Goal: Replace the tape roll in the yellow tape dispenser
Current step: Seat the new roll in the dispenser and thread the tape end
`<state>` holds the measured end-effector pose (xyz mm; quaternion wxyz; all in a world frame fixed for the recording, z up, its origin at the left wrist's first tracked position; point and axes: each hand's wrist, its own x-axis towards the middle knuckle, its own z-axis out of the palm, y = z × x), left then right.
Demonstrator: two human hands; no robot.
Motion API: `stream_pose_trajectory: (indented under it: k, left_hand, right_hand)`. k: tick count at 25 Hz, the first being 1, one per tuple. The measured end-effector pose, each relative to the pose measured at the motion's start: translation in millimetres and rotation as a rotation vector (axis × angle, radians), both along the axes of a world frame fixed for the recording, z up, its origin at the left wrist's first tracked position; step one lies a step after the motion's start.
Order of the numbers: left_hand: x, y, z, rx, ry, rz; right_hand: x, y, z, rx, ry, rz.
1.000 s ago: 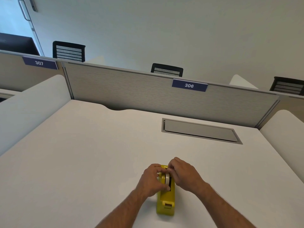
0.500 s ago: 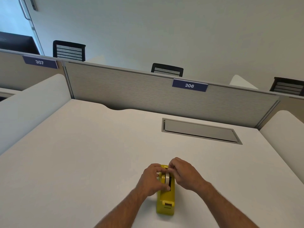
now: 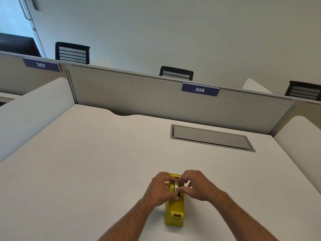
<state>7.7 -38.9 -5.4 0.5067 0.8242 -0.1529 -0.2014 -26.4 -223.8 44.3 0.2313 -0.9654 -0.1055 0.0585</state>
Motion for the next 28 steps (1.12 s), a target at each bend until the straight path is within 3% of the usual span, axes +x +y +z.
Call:
stream_pose_trajectory:
  k: [14,24,28]
  left_hand:
    - [1.6,-0.6,-3.2,-0.002,0.005,0.005]
    - [2.0,-0.5,-5.6,0.009,-0.006,-0.002]
    - [3.8,8.8,-8.2,-0.011,-0.056,-0.093]
  right_hand:
    - [8.8,6.1,2.2,-0.147,-0.024,0.008]
    - [4.5,7.8,-8.5,-0.100,-0.093,-0.053]
    - [3.5,8.9,-9.4,-0.125,-0.127,-0.032]
